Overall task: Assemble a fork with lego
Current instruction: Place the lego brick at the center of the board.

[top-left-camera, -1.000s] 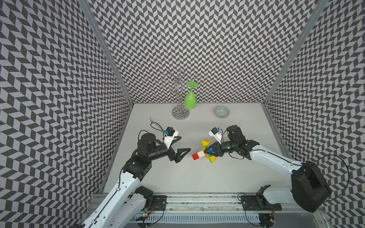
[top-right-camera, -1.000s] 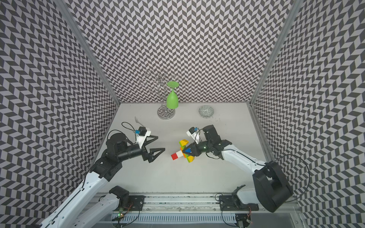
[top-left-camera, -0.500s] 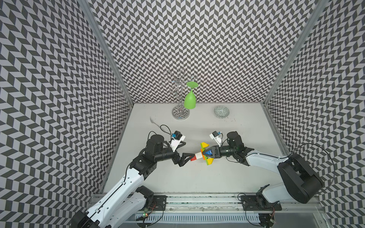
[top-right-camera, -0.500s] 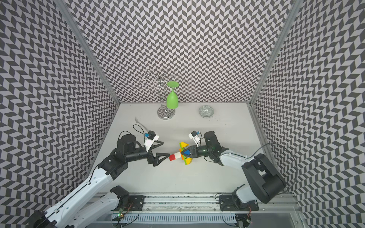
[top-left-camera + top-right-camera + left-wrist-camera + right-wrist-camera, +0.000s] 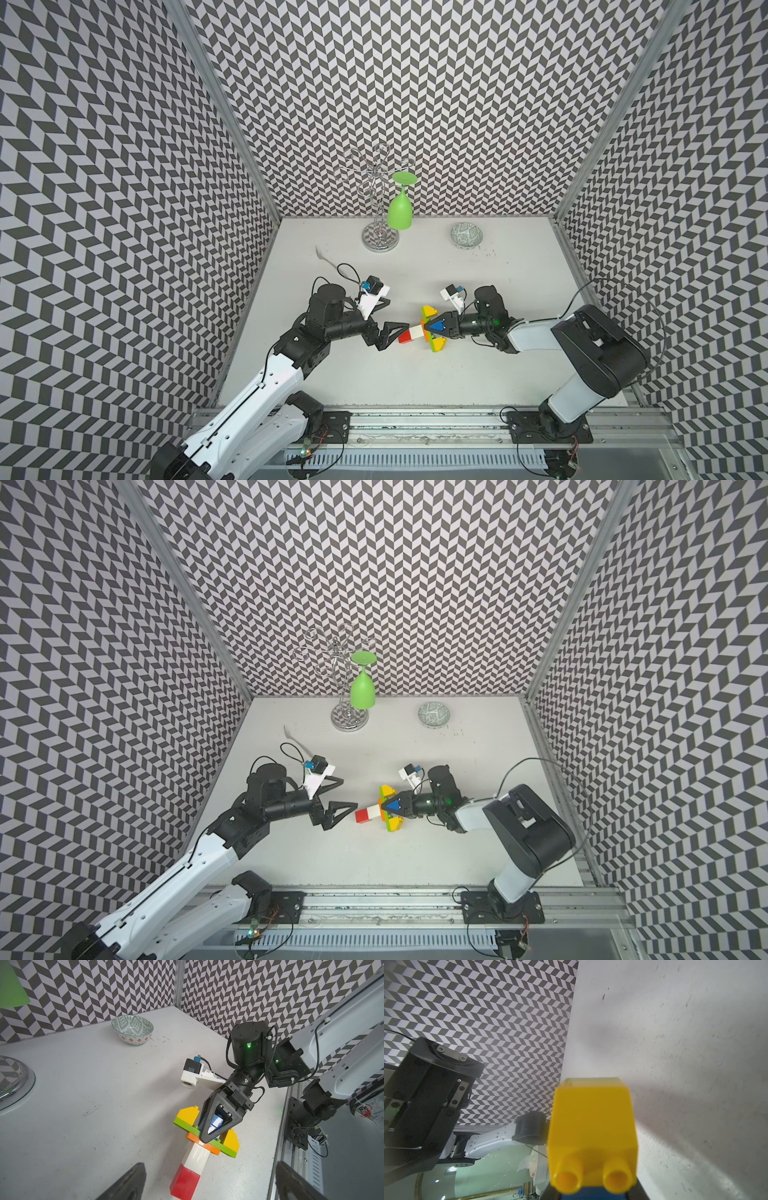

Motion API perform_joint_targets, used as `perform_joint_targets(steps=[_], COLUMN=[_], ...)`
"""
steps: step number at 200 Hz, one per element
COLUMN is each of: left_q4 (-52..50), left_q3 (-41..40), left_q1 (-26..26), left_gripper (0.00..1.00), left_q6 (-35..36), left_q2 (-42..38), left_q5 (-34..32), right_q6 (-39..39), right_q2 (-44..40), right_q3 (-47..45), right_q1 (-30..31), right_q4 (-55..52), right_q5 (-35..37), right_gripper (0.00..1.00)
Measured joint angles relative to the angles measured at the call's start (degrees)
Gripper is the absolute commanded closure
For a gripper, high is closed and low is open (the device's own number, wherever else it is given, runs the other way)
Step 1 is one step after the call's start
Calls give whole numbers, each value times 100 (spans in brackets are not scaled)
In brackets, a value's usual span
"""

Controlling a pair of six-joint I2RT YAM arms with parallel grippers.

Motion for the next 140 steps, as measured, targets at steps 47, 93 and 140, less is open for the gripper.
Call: perform_joint_targets(steps=[47,93,140], left_q4=[0,4,4], left_q3=[-24,-98,-118], left_q1=[-2,-7,-44], left_gripper=[1,1,1], left_q6=[2,15,15], left_q2=[2,0,0], left_q5=[-31,-48,-70], right_q6=[240,533,776], right_q2=[354,734,898], right_q3=[2,2,2], right_q1=[0,0,0], right_q4=[192,448,748], right_q5=[4,-35,-55], right_gripper=[94,92,72])
